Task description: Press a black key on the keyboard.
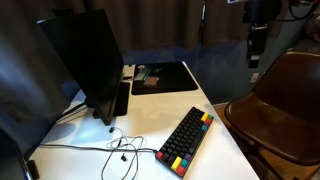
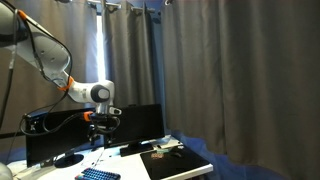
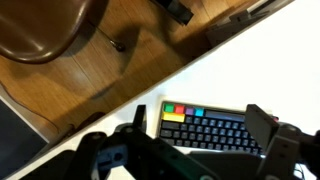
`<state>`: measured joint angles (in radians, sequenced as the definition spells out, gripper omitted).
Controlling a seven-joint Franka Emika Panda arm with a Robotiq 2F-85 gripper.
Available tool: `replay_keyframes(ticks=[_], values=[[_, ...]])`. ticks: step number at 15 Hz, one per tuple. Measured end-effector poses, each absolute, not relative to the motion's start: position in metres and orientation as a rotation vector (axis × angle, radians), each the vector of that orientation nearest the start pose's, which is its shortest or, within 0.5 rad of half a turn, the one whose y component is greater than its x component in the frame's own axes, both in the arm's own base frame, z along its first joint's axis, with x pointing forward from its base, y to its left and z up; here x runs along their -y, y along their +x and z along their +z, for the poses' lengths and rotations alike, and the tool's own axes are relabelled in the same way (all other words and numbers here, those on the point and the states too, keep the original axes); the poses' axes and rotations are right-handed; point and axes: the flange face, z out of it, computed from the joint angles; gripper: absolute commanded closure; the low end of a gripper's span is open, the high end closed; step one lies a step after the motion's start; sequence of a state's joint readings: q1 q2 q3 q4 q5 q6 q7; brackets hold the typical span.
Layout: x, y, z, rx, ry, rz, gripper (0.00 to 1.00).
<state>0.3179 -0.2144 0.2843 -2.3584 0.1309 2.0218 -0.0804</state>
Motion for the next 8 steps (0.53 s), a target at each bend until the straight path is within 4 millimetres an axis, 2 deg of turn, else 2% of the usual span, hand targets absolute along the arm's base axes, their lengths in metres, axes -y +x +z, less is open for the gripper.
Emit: replay_keyframes(ticks=[3,4,6,8], values=[[-0.309,0.374,0.36,0.936,-2.908,0.12,0.02],[-0.32,0.375,0.346,0.938,-2.891,0.099,0.26],[-0.339,0.38,0.319,0.94,-2.862,0.077,0.28],[-0.351,0.39,0.296,0.923,-2.841,0.073,0.44]])
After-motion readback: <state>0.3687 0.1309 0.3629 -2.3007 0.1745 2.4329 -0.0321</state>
